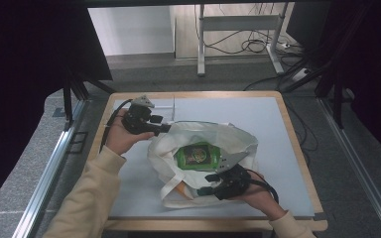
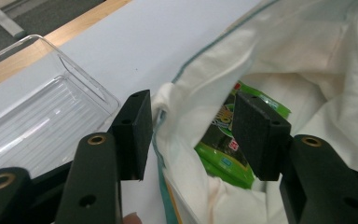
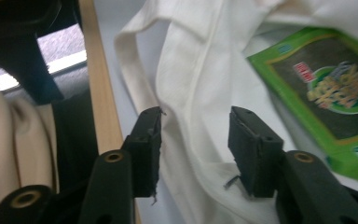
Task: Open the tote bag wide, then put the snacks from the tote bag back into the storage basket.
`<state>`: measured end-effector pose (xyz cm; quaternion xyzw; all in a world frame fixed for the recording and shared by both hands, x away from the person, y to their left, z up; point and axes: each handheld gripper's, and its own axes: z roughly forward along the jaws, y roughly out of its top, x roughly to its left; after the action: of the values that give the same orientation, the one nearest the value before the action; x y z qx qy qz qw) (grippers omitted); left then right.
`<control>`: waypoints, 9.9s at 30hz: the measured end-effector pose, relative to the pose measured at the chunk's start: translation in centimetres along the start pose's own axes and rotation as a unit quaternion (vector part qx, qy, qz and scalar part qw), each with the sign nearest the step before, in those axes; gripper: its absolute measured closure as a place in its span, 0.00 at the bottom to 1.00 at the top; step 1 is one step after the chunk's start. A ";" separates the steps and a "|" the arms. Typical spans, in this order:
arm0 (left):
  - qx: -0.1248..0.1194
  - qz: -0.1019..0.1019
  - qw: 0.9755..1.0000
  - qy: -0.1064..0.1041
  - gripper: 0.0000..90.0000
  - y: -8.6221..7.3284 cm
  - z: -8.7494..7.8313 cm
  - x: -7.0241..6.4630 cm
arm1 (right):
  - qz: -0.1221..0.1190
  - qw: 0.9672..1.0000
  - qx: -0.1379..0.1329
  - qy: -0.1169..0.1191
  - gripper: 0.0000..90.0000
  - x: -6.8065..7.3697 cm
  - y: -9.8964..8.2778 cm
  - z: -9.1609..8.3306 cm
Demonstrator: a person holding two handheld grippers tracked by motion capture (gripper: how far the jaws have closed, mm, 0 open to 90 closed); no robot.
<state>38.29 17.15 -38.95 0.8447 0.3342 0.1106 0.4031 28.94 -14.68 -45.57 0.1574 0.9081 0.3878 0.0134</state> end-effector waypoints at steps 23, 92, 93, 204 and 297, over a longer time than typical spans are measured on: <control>-0.009 0.017 0.999 -0.039 0.53 -4.0 -1.1 -3.0 | 0.021 0.998 -0.038 -0.049 0.53 -1.4 0.7 -2.5; 0.083 0.049 0.991 -0.095 0.95 -5.0 3.0 -5.5 | 0.002 0.985 0.094 -0.144 0.99 -12.3 9.7 8.2; 0.084 0.048 0.991 -0.095 0.95 -5.0 3.0 -5.5 | 0.001 0.985 0.093 -0.144 0.99 -12.4 9.7 8.3; 0.108 0.028 0.989 -0.095 0.94 -6.2 3.5 -5.2 | 0.059 0.976 0.098 -0.185 0.99 -15.7 6.5 2.7; 0.014 -0.002 0.998 -0.059 0.44 -5.4 -0.9 -3.4 | 0.227 0.946 0.142 -0.184 0.34 -9.2 6.4 4.5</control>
<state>32.73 17.97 -42.17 0.8545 0.3129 0.0551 0.4109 40.10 -10.09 -45.11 0.4284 0.8755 0.2122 0.0698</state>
